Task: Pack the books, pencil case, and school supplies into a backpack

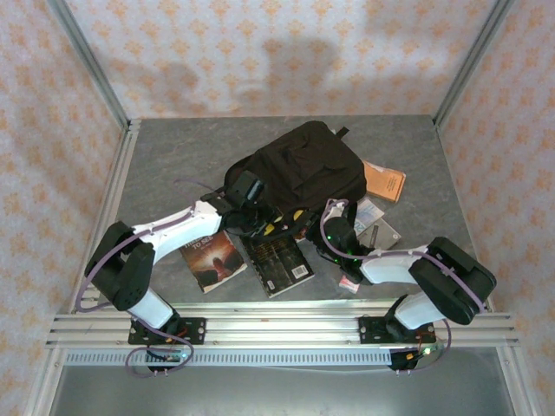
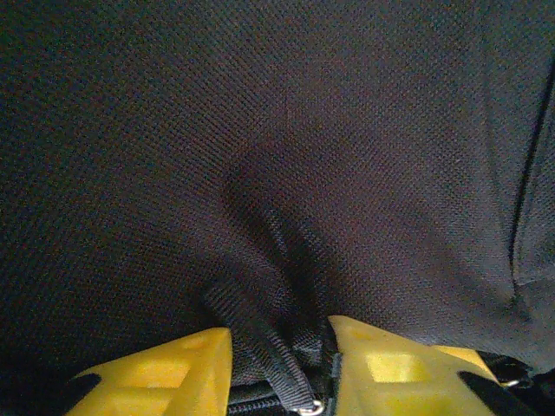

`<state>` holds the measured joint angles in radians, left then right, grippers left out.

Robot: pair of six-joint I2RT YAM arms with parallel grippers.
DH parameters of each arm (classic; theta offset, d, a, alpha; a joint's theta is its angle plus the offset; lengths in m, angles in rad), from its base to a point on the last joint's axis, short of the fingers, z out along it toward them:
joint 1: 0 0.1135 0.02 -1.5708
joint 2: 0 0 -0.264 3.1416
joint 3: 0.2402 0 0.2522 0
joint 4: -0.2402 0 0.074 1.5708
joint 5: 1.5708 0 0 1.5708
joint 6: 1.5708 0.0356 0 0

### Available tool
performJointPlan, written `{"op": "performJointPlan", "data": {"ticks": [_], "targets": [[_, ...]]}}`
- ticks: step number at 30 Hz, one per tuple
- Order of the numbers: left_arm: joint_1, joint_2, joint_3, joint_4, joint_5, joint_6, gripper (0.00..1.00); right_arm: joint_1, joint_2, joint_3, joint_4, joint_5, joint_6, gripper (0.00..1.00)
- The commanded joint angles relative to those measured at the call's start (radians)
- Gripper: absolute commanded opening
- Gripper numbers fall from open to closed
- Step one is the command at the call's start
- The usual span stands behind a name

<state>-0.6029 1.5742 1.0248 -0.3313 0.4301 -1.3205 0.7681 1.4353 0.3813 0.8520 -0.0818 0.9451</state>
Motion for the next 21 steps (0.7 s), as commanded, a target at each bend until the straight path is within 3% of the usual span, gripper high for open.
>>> {"op": "performJointPlan", "data": {"ticks": [1, 12, 21], "targets": [[-0.017, 0.027, 0.032, 0.0, -0.011, -0.013, 0.27, 0.009, 0.004, 0.047, 0.073, 0.02, 0.003, 0.0], [-0.017, -0.001, 0.035, 0.017, -0.039, 0.033, 0.01, 0.009, -0.003, 0.041, 0.059, 0.033, -0.004, 0.0], [-0.014, -0.097, 0.1, -0.127, -0.175, 0.227, 0.0, 0.01, -0.067, 0.071, -0.113, 0.086, -0.032, 0.0]]}}
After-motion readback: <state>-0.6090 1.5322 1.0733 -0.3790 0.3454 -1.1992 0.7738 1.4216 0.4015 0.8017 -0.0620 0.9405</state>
